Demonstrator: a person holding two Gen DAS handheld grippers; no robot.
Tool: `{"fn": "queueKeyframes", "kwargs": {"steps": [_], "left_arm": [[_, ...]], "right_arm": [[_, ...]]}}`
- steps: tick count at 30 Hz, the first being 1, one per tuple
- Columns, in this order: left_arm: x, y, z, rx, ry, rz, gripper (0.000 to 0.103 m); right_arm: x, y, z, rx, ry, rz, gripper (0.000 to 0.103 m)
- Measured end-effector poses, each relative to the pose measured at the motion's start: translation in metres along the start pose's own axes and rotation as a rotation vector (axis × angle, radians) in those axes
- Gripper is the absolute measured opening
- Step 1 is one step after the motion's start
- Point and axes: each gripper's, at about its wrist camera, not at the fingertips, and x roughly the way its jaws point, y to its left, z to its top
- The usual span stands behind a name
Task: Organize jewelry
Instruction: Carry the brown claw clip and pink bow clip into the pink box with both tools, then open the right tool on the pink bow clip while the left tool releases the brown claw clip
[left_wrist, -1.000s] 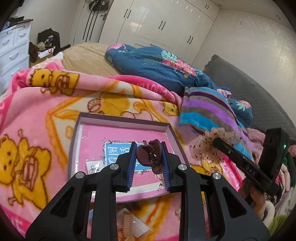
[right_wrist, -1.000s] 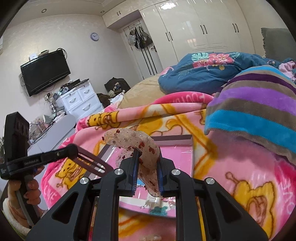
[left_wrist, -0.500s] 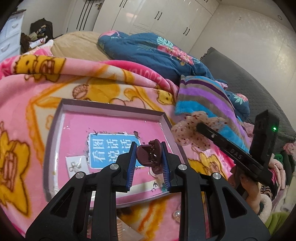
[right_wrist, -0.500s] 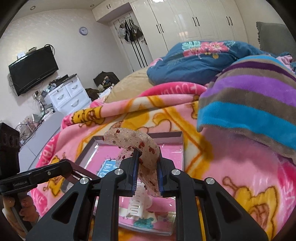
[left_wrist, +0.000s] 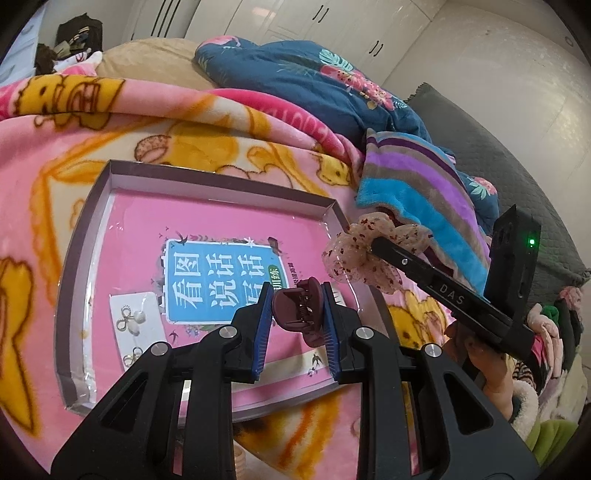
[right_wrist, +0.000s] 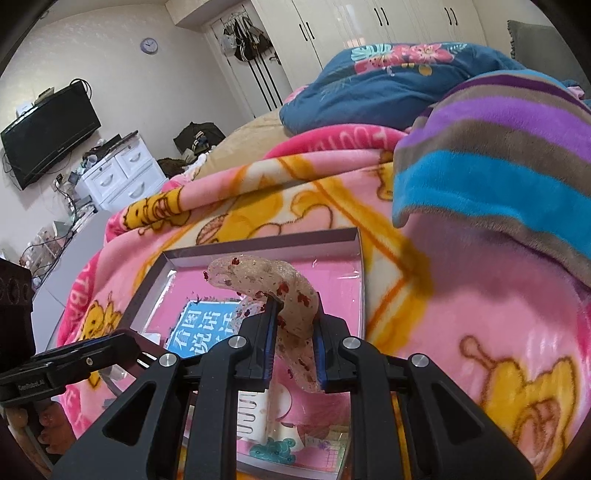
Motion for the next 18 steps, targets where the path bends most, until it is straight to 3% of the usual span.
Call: {"fn": "queueKeyframes", "kwargs": {"steps": [5,9,14,18], "left_arm": [[0.001,0.005,-0.001,-0.007,0.005,0.005,0.018],[0.002,0.008,-0.001,-0.012,0.009,0.009,0.018],[0.003,0.011,-0.002,-0.023,0.018,0.008,0.018],[0.003,0.014,-0.002,-0.033,0.025,0.014,0.030]], "right_arm": [[0.006,0.004,-0.004,-0.016,0.022,-0.021,0.025],[0.002,0.005,-0.006,-0.023,0.012,-0.037,0.048],[-0.011,0.003,-0.007,-0.016,-0.015,-0.045,0.059],[-0.024,0.001,-0.010,-0.004,-0.023,-0.037,0.064]]}}
